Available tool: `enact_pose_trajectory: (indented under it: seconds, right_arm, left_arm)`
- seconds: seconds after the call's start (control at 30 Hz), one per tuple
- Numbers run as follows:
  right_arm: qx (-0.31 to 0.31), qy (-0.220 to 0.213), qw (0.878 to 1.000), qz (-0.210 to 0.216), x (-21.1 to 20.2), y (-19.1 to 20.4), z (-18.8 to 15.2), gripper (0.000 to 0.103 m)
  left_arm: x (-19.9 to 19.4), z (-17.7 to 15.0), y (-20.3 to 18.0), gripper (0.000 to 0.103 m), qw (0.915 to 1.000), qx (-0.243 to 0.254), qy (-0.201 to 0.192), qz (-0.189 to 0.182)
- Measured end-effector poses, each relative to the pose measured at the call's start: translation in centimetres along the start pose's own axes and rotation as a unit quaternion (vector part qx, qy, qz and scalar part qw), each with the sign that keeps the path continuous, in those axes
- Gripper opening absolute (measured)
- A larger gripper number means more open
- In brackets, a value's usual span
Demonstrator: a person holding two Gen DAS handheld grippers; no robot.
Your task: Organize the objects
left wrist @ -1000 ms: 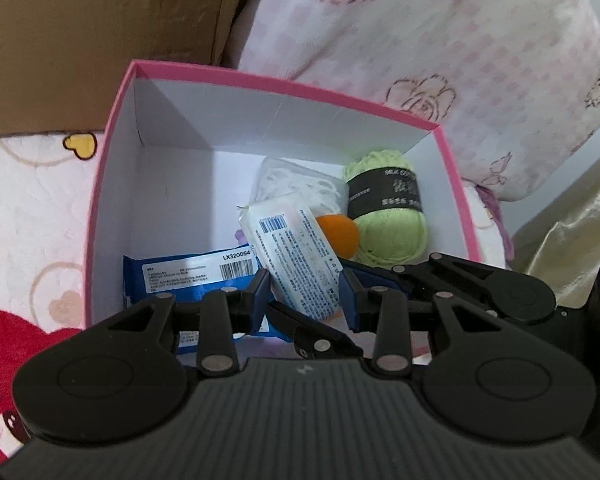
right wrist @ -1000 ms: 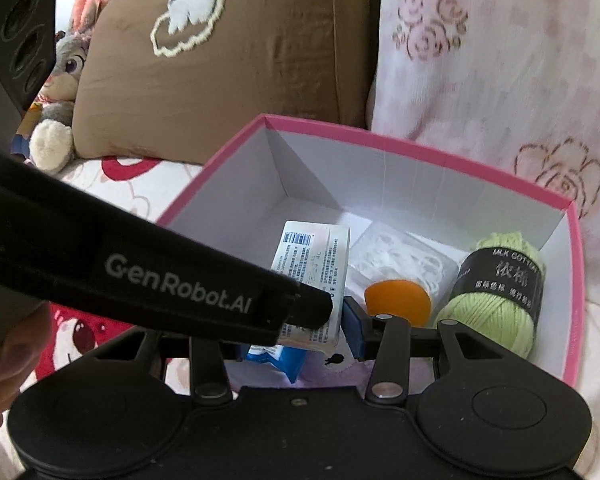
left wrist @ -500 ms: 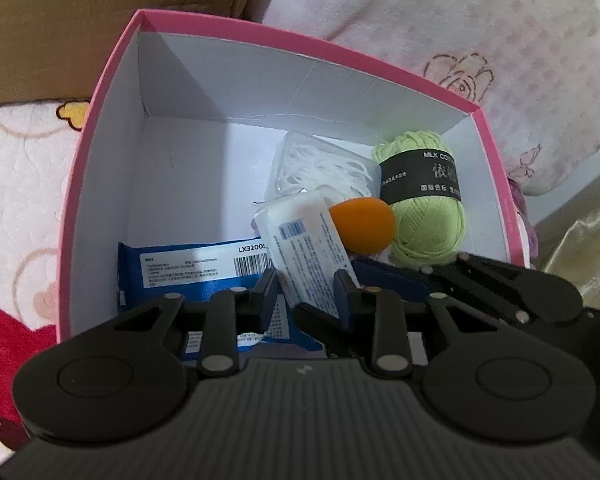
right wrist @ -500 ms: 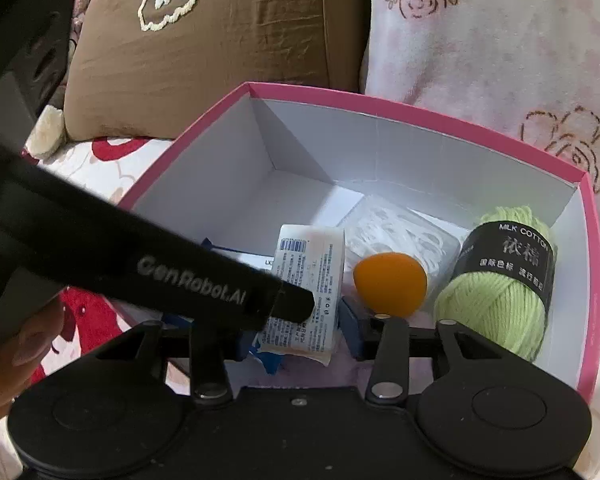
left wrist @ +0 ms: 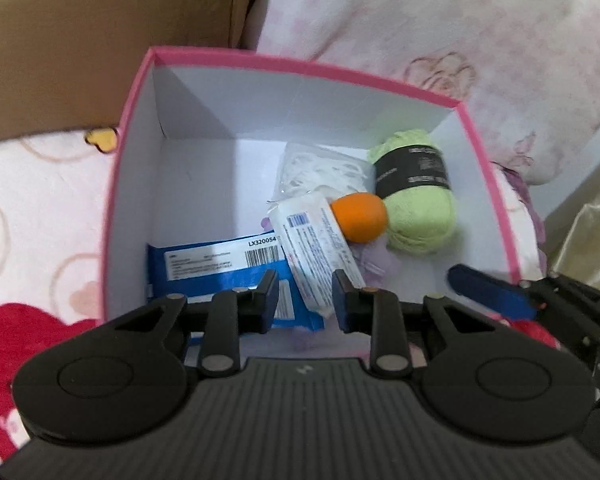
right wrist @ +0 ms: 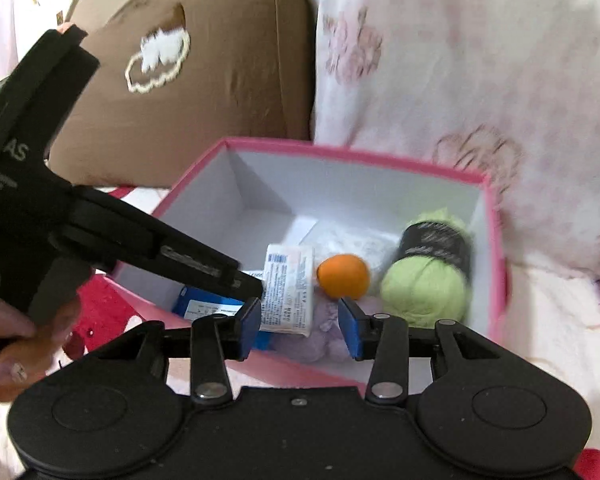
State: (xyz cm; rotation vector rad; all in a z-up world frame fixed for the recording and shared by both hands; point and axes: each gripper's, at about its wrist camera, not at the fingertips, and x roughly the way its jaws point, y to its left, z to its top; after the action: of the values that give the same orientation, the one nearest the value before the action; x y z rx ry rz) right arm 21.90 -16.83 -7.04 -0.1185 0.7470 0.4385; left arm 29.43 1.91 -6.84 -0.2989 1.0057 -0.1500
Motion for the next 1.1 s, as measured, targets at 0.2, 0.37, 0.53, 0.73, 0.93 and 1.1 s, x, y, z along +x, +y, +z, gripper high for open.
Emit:
enact_pose_trajectory:
  seconds: [0.2,0.37,0.53,0.73,0.93,1.1]
  right_arm:
    - [0.009,-0.008,1.0,0.002,-3.7,1.2,-0.2,0.052]
    - [0.008,-0.035,0.999,-0.007,-6.3,2.4,-0.6,0.059]
    - [0.016,-0.032,0.999,-0.012,-8.2,2.9,-1.2,0.06]
    - [0.015,-0.027,0.999,-0.022,-10.2,3.7,-1.9,0.069]
    - [0.027,-0.027,0.999,-0.027,-11.9,4.3,-3.4,0.074]
    - [0.03,-0.027,0.999,-0.028,-13.0,4.5,-4.3,0.079]
  left_arm:
    - [-5.1,-1.7,-0.5,0.036,0.9994,0.022,-0.023,0.013]
    - [-8.4,-3.9,0.3,0.042,0.9989,0.02,-0.022,0.036]
    - [-11.5,-6.3,0.6,0.045,0.998,0.027,-0.024,0.052]
    - [-14.5,-8.3,-0.2,0.052,0.9969,0.039,-0.038,0.056]
    - [-15.8,-10.3,-0.7,0.058,0.9972,0.04,-0.036,0.053]
    - [-16.6,-11.8,-0.8,0.061,0.997,0.033,-0.035,0.061]
